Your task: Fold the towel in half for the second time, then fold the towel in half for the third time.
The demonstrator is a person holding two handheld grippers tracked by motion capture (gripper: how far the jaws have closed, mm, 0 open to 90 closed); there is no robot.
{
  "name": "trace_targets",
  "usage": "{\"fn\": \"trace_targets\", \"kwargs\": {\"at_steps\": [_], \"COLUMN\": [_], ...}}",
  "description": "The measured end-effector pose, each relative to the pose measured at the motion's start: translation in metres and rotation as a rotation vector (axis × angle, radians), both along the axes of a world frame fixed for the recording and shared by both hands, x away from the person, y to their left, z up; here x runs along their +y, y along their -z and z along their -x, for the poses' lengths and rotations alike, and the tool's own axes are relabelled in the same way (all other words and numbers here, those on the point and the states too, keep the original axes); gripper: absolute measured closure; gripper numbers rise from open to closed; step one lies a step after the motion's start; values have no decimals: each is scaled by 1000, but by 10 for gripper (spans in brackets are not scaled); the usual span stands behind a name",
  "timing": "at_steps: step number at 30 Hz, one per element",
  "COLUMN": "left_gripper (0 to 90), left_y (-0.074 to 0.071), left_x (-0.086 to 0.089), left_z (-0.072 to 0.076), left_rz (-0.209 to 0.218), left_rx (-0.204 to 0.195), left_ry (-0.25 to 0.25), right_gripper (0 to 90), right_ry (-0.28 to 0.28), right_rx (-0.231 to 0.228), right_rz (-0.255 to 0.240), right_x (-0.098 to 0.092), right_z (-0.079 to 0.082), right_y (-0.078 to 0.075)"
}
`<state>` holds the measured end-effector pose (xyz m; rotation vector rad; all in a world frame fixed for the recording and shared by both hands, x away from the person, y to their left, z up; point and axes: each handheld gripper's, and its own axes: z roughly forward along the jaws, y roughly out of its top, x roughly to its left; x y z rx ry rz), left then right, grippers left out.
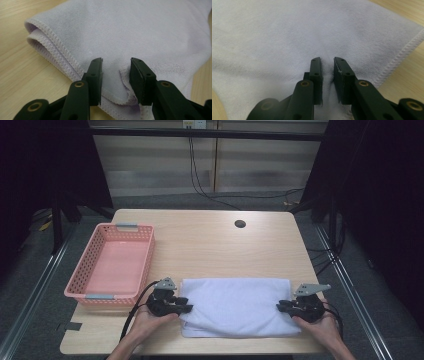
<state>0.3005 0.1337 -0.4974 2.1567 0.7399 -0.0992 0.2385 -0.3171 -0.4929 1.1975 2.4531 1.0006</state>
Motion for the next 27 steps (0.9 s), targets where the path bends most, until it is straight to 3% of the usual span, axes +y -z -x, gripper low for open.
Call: {"fn": "trace_targets", "kwargs": {"at_steps": [2, 5, 8, 12, 13, 19, 21, 26, 27], "left_gripper": [602, 506, 454, 406, 397, 393, 399, 402, 401], "left_y": [0, -4, -15, -29, -31, -36, -37, -37, -37], "left_x": [-5, -7, 1, 11, 12, 11, 8, 5, 4], "left_z": [0, 3, 3, -3, -6, -26, -33, -51, -54], "left_rz": [5, 16, 64, 99, 111, 105, 74, 75, 56], "left_rx": [5, 6, -11, -46, -50, -37, -68, -52, -59], "left_ry": [10, 21, -20, -65, -75, -116, -116, -159, -164], "right_gripper": [780, 761, 608, 531, 527, 475, 473, 442, 434], "right_ry": [24, 38, 56, 49, 34, -24, -67, -190, -208], "right_rx": [3, 8, 17, -15, -28, -50, -40, -3, 9], "right_rz": [5, -14, -61, -132, -129, -158, -172, -176, -180], "right_x": [-6, -10, -14, -11, -7, 24, 39, 89, 98], "right_z": [-1, 0, 4, 16, 20, 30, 29, 21, 18], "right_y": [-1, 0, -3, -13, -16, -24, -26, -22, -21]}}
